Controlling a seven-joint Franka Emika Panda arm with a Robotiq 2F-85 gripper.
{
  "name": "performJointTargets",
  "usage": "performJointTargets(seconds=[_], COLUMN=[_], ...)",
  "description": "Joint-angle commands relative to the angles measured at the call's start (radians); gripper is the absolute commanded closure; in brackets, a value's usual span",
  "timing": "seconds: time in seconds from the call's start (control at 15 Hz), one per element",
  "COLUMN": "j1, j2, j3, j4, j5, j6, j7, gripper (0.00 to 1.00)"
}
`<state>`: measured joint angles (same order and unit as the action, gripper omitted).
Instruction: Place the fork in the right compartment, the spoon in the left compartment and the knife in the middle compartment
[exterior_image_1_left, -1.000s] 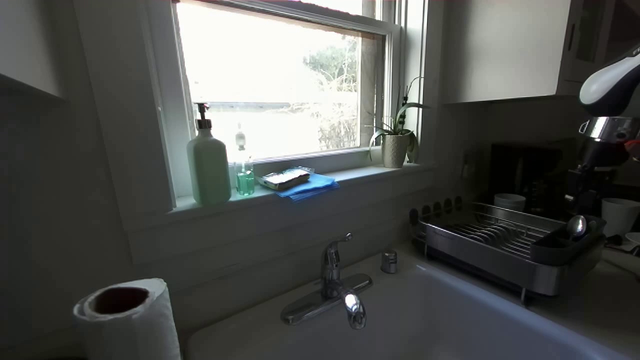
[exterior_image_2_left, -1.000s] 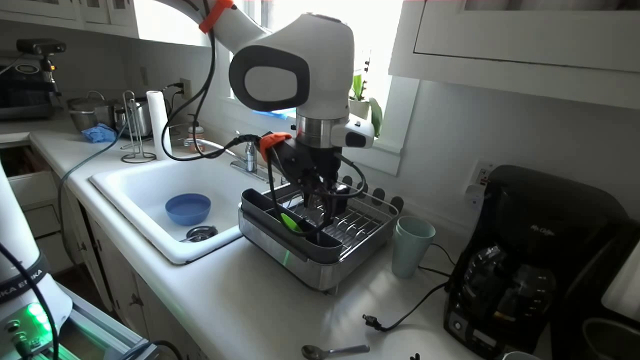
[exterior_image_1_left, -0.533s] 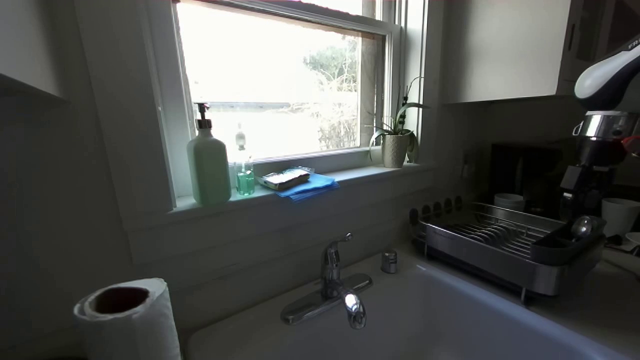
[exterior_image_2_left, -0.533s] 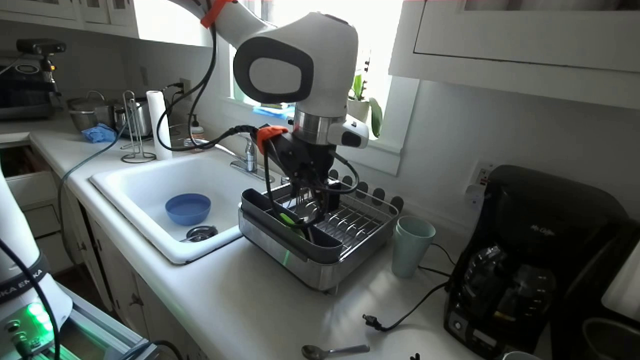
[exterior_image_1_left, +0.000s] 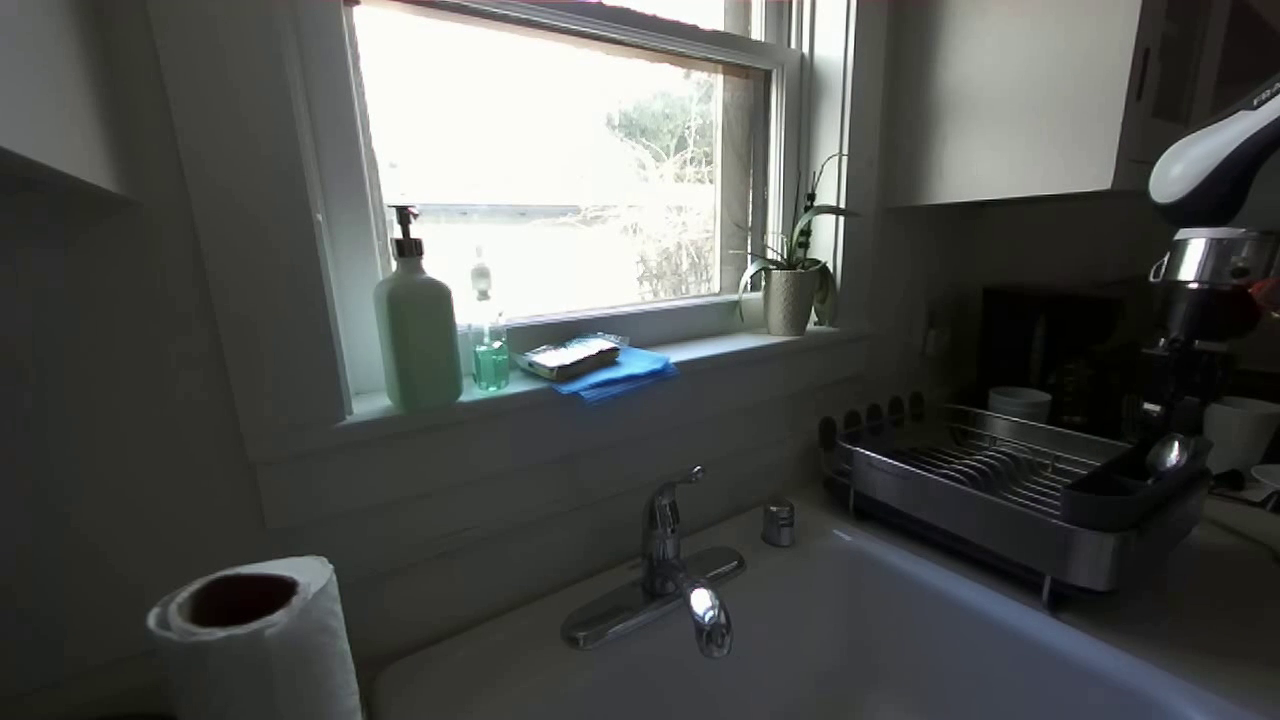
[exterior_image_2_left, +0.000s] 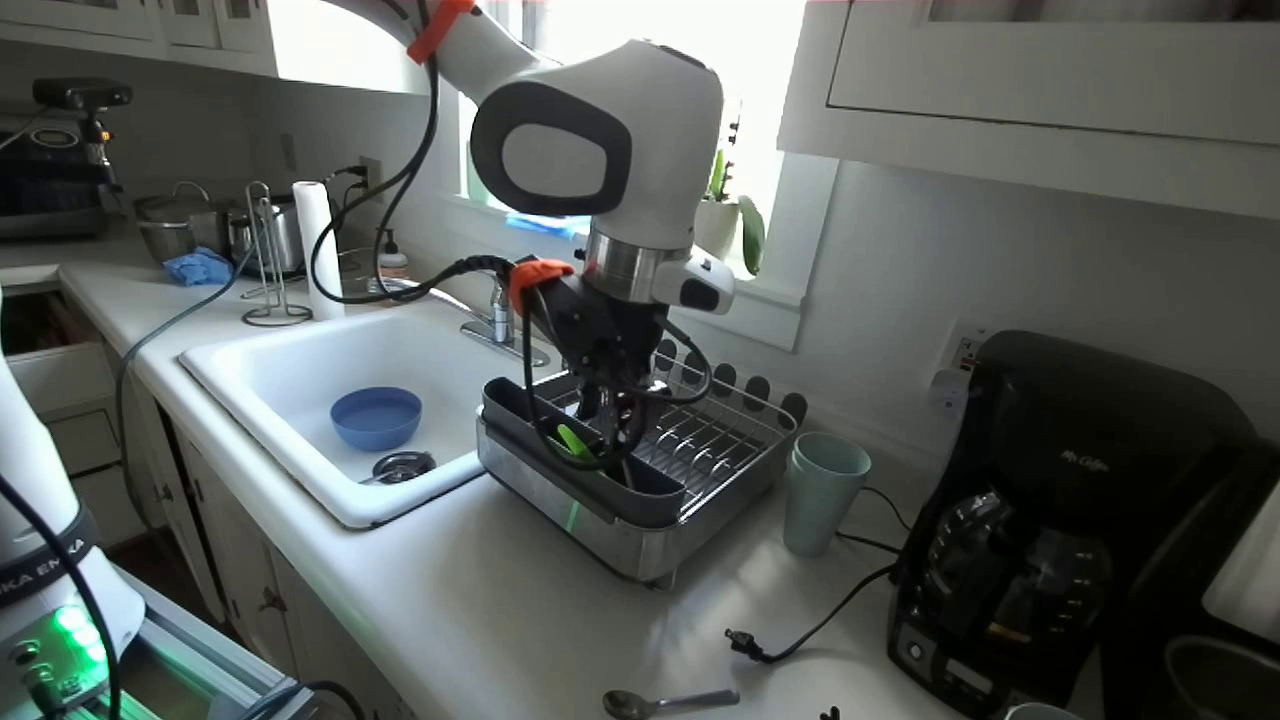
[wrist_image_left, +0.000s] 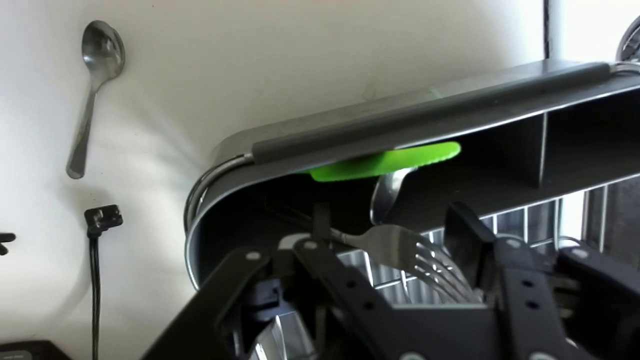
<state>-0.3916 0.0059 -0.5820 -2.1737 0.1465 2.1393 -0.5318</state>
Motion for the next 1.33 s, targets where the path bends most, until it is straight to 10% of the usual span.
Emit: performJointTargets(seconds=[0.0,0.13,0.53,1.27], j1=[-0.034,-0.04,-0.055,-0.059], j2=[0.03,0.039,0.051,-0.031], j3=[0.027,0.035,0.059,0.083], j4=[0.032,0.037,0.038,0.079], j5=[0.019,0.019,0.027,-0.041], j6=[-0.021,-0.024,-0.027,-0.106], j7=[-0.025,-0.028,-0.045,-0.028], gripper=[0.27,0.62,0.98,0.99])
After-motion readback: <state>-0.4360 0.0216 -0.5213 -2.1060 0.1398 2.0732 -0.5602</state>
